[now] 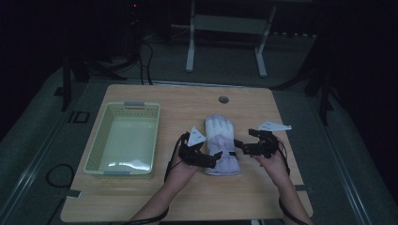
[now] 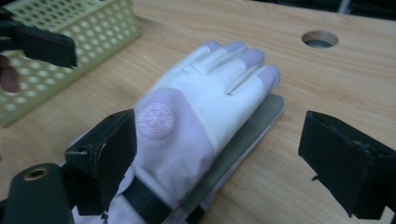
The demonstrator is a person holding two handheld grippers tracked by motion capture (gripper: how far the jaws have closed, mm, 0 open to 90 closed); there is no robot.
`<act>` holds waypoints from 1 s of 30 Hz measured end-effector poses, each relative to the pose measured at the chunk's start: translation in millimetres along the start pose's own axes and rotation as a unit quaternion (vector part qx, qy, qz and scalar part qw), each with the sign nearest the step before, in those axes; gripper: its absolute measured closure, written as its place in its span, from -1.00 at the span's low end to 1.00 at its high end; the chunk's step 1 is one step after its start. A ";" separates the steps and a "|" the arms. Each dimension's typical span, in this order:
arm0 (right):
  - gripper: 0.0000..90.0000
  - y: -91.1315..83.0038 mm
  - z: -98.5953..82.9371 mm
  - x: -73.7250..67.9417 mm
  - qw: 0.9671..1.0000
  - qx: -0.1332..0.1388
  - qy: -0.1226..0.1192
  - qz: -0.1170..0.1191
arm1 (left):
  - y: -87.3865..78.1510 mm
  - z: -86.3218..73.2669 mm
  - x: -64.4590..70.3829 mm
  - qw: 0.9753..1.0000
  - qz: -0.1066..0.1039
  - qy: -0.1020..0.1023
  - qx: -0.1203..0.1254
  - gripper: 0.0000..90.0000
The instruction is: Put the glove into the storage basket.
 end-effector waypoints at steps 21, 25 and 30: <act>-0.07 45.6 -34.2 5.3 0.992 -0.107 0.057 0.022 | 43.5 -34.7 -31.8 0.990 0.043 -0.096 -0.099 -0.64; -0.15 53.2 -40.0 4.8 0.988 -0.132 0.077 0.029 | 54.6 -40.5 -32.4 0.988 0.025 -0.104 -0.113 -0.62; -0.10 58.8 -43.4 8.0 0.982 -0.143 0.110 0.062 | 57.9 -41.8 -32.9 0.987 -0.002 -0.110 -0.120 -0.40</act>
Point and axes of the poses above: each handheld gripper's, and its own axes: y roughly forward along the jaws, z roughly out of its top, x roughly to its right, the point moved 5 cm from there along y, roughly forward along the jaws, and after that the axes turned 3 degrees about -x, right-handed, at the moved point
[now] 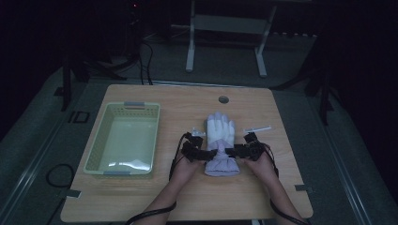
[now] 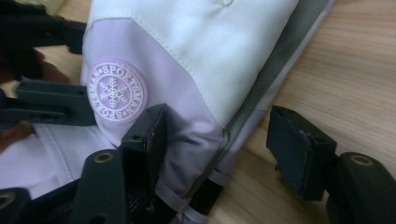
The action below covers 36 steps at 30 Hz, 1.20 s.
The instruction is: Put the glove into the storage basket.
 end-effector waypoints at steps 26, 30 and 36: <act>0.73 -7.7 4.4 -20.5 0.999 0.025 -0.028 -0.032 | -6.3 12.1 7.5 0.997 -0.065 -0.007 -0.038 0.79; 0.74 -10.6 6.2 -23.4 0.998 0.026 -0.033 -0.037 | -11.3 14.1 10.3 0.997 -0.064 -0.007 -0.032 0.80; 0.74 -21.8 12.5 -33.8 0.997 0.040 -0.049 -0.042 | -27.1 22.1 15.2 0.998 -0.061 0.003 -0.022 0.80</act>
Point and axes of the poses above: each handheld gripper's, and its own axes: y roughly forward along the jaws, z roughly out of its top, x roughly to its right, the point moved 5 cm from there along y, roughly forward along the jaws, and after that the axes turned 3 degrees about -x, right-handed, at the moved point
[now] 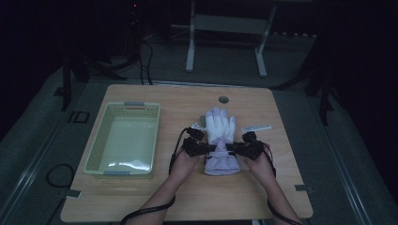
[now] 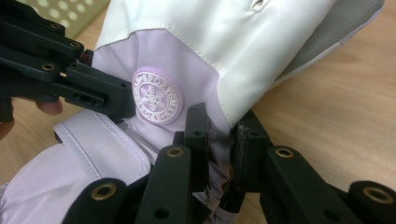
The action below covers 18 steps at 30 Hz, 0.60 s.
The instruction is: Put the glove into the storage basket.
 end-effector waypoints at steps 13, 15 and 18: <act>0.73 -21.1 21.7 -24.0 0.999 0.027 -0.020 0.010 | -40.7 12.8 9.4 1.000 0.006 0.015 0.007 0.80; 0.73 -22.7 25.5 -28.5 0.999 0.029 -0.024 0.011 | -47.1 14.2 9.1 1.000 0.006 0.015 0.008 0.80; 0.73 -25.2 31.7 -34.6 0.999 0.033 -0.027 0.013 | -56.6 16.5 9.5 1.000 0.010 0.019 0.009 0.80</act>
Point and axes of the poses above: each handheld gripper's, and its own axes: y roughly forward along the jaws, z roughly out of its top, x roughly to its right, the point moved 5 cm from there along y, roughly forward along the jaws, and after that the axes turned 3 degrees about -x, right-handed, at the moved point
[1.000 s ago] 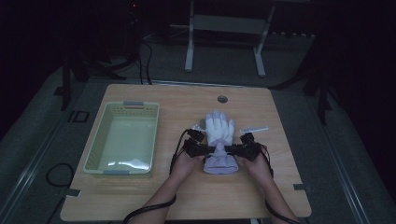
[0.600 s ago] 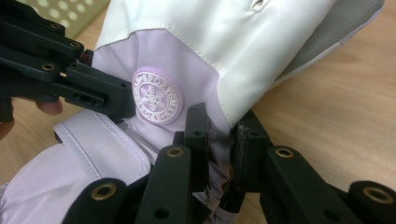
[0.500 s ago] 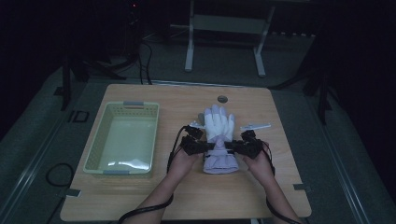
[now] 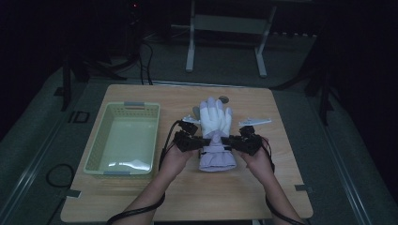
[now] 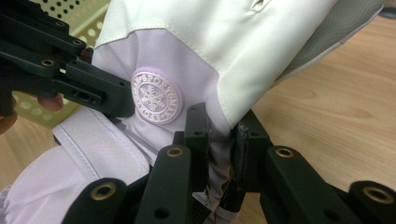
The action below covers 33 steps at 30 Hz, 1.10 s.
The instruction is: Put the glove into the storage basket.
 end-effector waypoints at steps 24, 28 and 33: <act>0.73 3.0 40.0 -41.4 0.999 0.010 -0.033 0.014 | -57.3 4.2 -12.7 1.000 0.021 -0.002 0.013 0.80; 0.73 5.6 47.3 -50.1 0.999 0.012 -0.038 0.022 | -69.8 3.3 -16.0 1.000 0.027 -0.002 0.013 0.80; 0.73 10.2 55.2 -62.7 0.998 0.016 -0.051 0.024 | -84.4 0.4 -20.2 0.999 0.039 0.001 0.018 0.80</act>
Point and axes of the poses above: each handheld gripper's, and its own axes: y roughly forward along the jaws, z roughly out of its top, x roughly to its right, the point moved 5 cm from there along y, roughly forward along the jaws, and after that the axes turned 3 degrees about -x, right-handed, at the moved point
